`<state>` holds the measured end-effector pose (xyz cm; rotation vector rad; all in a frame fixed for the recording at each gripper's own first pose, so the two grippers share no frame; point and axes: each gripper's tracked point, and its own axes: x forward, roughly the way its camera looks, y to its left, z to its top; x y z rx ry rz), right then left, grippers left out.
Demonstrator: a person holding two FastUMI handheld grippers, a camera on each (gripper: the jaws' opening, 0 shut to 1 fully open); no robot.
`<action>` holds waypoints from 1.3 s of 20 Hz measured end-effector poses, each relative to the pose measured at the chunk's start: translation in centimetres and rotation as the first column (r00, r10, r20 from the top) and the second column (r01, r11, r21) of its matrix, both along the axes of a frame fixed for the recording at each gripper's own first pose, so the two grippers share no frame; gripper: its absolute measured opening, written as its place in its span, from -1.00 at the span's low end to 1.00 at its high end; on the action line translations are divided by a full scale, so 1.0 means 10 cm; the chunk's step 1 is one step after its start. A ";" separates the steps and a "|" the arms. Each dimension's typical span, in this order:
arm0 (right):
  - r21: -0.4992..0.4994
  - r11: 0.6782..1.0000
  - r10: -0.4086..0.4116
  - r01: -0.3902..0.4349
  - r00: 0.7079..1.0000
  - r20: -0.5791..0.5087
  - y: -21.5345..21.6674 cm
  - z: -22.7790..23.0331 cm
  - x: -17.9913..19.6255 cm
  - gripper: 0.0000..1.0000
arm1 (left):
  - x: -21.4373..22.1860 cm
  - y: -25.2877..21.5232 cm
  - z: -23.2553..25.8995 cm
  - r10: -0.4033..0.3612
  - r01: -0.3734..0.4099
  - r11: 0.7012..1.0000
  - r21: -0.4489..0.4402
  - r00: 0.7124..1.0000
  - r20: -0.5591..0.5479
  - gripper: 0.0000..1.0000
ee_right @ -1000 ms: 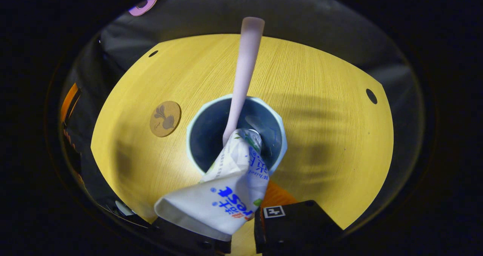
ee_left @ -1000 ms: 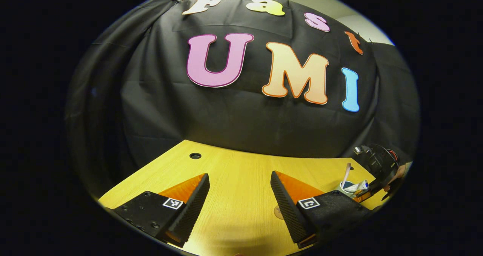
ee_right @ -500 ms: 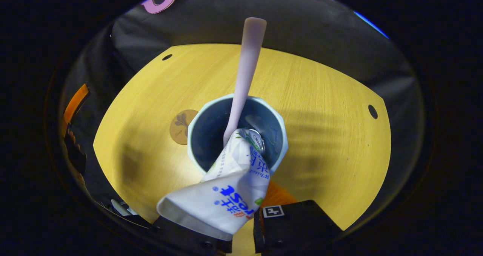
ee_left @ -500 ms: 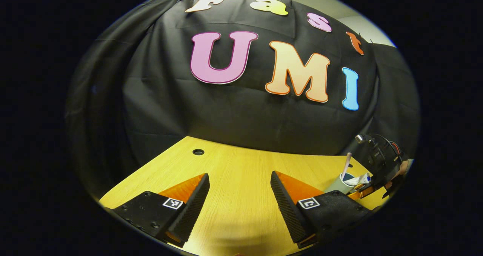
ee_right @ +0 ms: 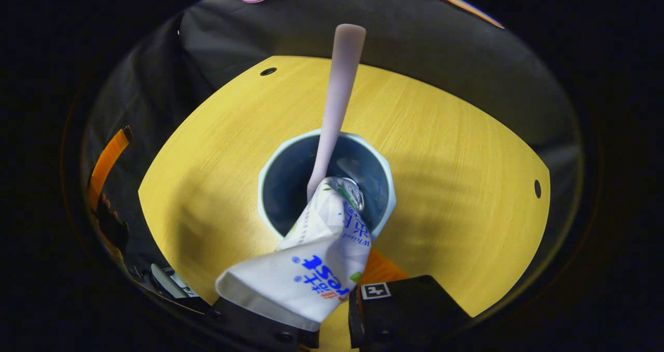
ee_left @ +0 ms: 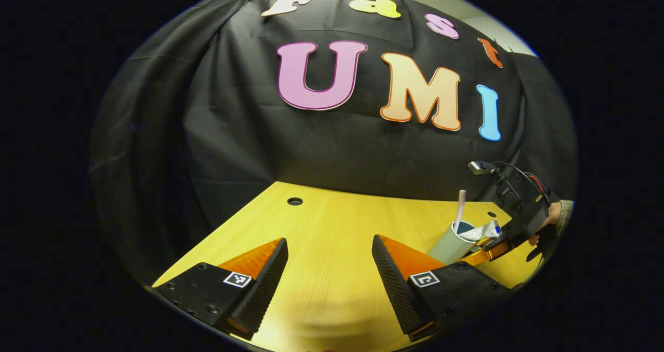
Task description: Put the toothbrush and toothpaste on the desktop into the cup, then pick up the cup and place it on the coaster on the desktop.
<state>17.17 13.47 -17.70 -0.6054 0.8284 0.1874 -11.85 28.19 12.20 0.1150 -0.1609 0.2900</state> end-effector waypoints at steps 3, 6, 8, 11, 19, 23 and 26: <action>-0.030 1.000 0.007 -0.007 1.000 -0.011 0.17 -0.08 0.00 -0.48 | -0.11 0.17 -0.02 0.029 -0.029 1.000 -0.006 1.000 -0.005 0.89; -0.049 0.999 -0.005 0.003 0.999 -0.033 0.14 -0.17 0.06 -0.48 | -0.20 0.33 -0.05 0.061 -0.062 0.998 -0.012 0.998 -0.007 0.89; -0.075 0.997 -0.016 0.013 0.999 -0.038 0.24 -0.30 0.19 -0.48 | -0.20 0.40 -0.06 0.085 -0.086 0.996 -0.016 0.996 -0.017 0.89; -0.089 0.996 -0.030 0.026 0.999 -0.046 0.33 -0.41 0.23 -0.48 | -0.21 0.40 -0.07 0.079 -0.080 0.997 -0.018 0.997 -0.019 0.88; -0.057 0.998 0.004 -0.006 1.000 -0.026 0.21 -0.11 -0.04 -0.24 | -0.13 0.13 -0.06 0.014 -0.015 1.000 -0.006 1.000 -0.026 0.89; 0.007 1.000 0.024 -0.024 1.000 0.014 0.32 0.18 -0.28 0.91 | -0.10 -0.04 -0.06 -0.014 0.014 1.000 -0.004 0.999 -0.039 0.89; 0.037 0.999 0.033 -0.037 0.995 0.098 0.28 0.45 -0.52 0.92 | -0.05 -0.18 -0.01 -0.034 0.035 0.999 0.007 0.998 -0.048 0.88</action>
